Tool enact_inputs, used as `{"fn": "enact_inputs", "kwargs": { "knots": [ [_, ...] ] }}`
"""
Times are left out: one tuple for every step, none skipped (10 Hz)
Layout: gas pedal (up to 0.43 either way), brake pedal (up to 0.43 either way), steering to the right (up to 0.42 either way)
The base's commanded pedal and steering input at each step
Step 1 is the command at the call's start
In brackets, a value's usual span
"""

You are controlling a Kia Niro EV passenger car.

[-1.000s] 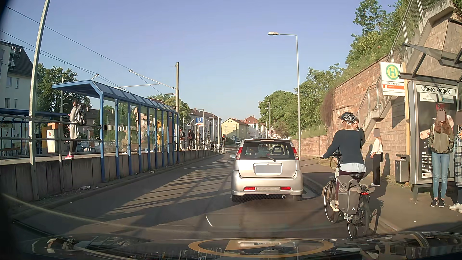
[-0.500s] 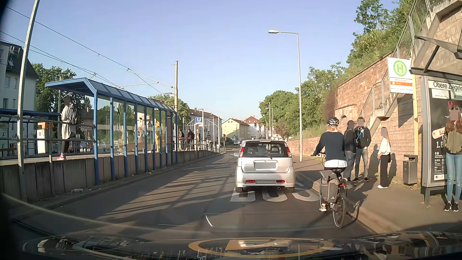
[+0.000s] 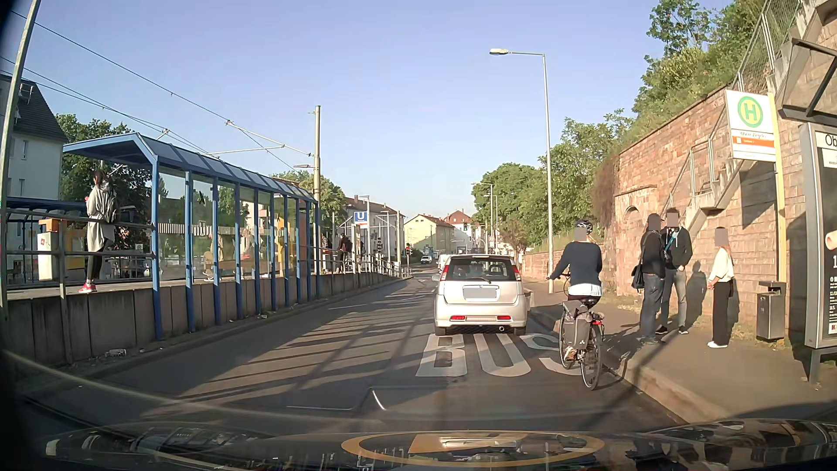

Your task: Follow the waypoints while adhering to traffic rules and regulations

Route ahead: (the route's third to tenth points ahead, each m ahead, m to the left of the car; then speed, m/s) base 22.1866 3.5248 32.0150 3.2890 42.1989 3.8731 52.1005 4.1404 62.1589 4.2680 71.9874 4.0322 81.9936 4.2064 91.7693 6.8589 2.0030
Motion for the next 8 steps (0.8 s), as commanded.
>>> {"fn": "enact_inputs", "kwargs": {
  "knots": [
    [0.24, 0.0, -0.029],
    [0.248, 0.0, -0.029],
    [0.248, 0.0, -0.029],
    [0.248, 0.0, -0.029],
    [0.248, 0.0, -0.023],
    [0.24, 0.0, -0.017],
    [0.24, 0.0, -0.008],
    [0.24, 0.0, -0.005]
  ]
}}
